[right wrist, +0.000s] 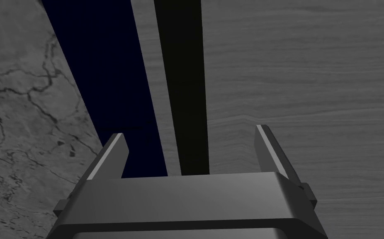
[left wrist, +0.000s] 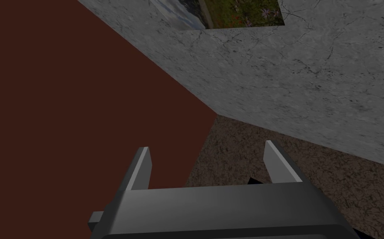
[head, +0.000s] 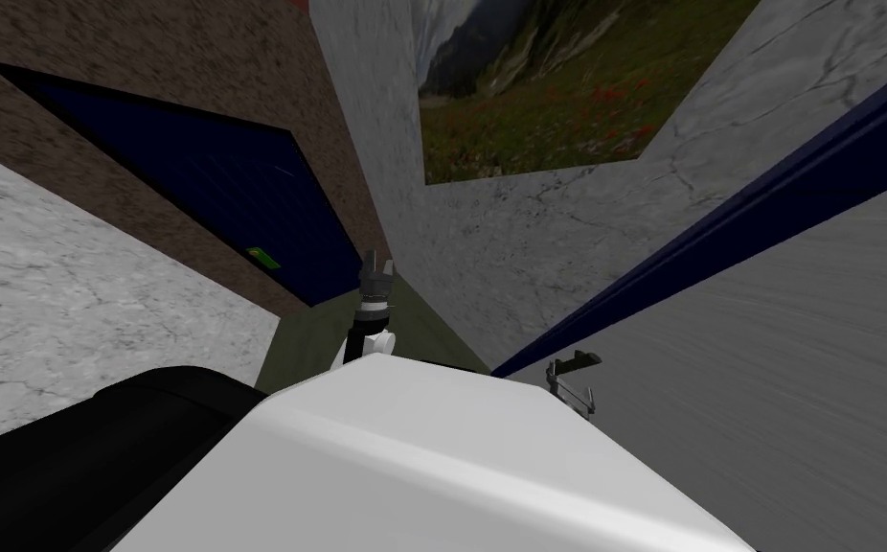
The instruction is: Pull the door open
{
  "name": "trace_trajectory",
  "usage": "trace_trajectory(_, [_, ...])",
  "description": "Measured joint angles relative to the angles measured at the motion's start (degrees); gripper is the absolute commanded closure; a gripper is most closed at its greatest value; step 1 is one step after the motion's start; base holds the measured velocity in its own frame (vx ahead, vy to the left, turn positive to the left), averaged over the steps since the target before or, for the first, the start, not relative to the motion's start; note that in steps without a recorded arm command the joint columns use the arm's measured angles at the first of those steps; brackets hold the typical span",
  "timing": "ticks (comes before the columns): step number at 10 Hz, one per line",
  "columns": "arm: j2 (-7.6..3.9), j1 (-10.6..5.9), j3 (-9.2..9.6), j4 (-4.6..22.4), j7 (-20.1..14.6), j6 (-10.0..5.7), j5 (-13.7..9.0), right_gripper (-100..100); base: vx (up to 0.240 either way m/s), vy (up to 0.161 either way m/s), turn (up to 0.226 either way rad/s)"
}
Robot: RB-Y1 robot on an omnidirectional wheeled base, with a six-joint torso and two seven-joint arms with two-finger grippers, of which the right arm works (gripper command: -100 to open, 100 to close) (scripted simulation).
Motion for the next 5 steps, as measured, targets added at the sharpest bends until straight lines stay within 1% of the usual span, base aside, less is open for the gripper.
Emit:
trace_trajectory(1, [-0.87,-0.16,0.04,0.9,-1.1,-0.30,0.0,-100,0.106,0.013,-0.016])
trace_trajectory(2, [-1.75,-0.12,-0.01,1.4,-2.0,-0.30,-0.1,-100,0.119,-0.009,-0.030])
trace_trajectory(3, [-2.87,-0.44,0.05,2.8,-3.2,-0.64,-0.2,-100,0.143,-0.002,-0.023])
trace_trajectory(4, [-3.73,-0.06,0.12,3.2,-4.3,-0.87,-0.2,-100,0.112,0.018,-0.044])
trace_trajectory(5, [-4.30,0.07,0.37,4.1,-5.3,-1.06,-0.2,-100,0.031,0.016,-0.029])
